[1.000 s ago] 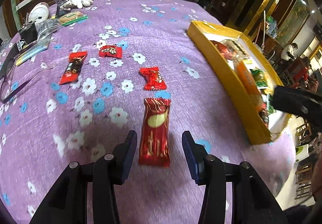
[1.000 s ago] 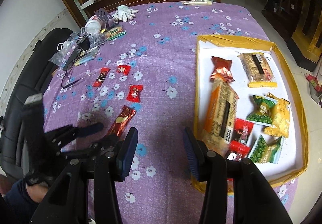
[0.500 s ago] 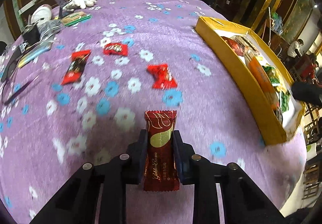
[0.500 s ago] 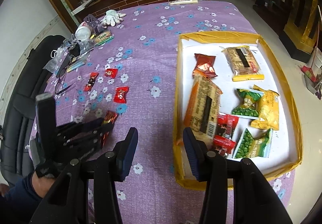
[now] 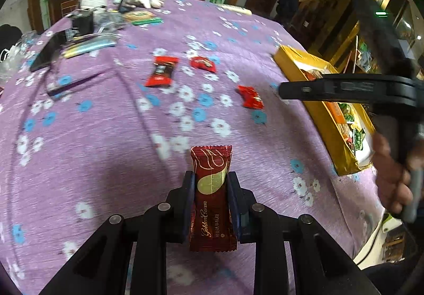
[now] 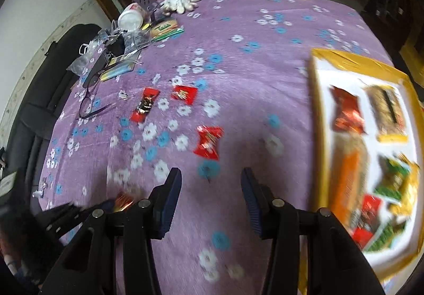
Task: Organize snacks
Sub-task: 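Grasp a small red candy with the right tool while the left tool holds the chocolate bar, then carry the chocolate bar and red candy over the white box with both tools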
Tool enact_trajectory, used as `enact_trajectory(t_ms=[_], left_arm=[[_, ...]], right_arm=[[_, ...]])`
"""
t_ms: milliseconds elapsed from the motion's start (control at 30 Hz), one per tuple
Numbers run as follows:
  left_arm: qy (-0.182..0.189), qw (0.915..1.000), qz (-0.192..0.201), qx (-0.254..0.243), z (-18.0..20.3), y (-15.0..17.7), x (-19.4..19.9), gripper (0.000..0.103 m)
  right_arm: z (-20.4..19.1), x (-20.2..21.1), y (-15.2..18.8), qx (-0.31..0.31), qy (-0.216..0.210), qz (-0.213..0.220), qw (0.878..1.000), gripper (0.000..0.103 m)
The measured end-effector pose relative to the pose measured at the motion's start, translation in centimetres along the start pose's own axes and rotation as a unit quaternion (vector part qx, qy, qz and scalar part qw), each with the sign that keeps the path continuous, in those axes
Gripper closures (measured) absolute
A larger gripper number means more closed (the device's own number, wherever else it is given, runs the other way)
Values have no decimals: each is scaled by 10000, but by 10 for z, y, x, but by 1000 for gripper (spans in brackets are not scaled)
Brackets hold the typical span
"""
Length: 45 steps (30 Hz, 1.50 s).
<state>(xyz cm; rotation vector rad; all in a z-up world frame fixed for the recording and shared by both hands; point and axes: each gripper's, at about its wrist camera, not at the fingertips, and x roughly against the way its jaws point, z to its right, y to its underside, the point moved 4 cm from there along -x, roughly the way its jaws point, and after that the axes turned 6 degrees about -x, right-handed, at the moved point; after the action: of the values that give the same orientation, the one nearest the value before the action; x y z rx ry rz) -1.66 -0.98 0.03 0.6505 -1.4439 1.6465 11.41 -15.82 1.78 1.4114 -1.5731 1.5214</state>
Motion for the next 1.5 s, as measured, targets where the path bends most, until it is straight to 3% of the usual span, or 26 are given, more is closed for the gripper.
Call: enact_trajectory(t_ms=[333, 367, 400, 433, 900, 1500], left_arm=[[-156, 9998, 50, 100, -35, 7, 17, 78], [-159, 9998, 53, 93, -36, 7, 17, 78], [-157, 9998, 54, 86, -38, 6, 17, 78], [-146, 9998, 52, 77, -38, 5, 17, 78], [229, 9987, 37, -446, 12, -21, -4, 79], [412, 9922, 95, -1168, 104, -45, -11, 79]], right_arm=[[-13, -56, -16, -8, 379, -260, 9989, 58], [-13, -58, -15, -24, 389, -277, 9989, 62], [-11, -62, -13, -54, 374, -334, 9987, 73], [-11, -62, -11, -55, 381, -333, 9987, 76], [-6, -3, 50, -177, -51, -186, 9997, 77], [59, 56, 70, -575, -55, 235, 9981, 76]])
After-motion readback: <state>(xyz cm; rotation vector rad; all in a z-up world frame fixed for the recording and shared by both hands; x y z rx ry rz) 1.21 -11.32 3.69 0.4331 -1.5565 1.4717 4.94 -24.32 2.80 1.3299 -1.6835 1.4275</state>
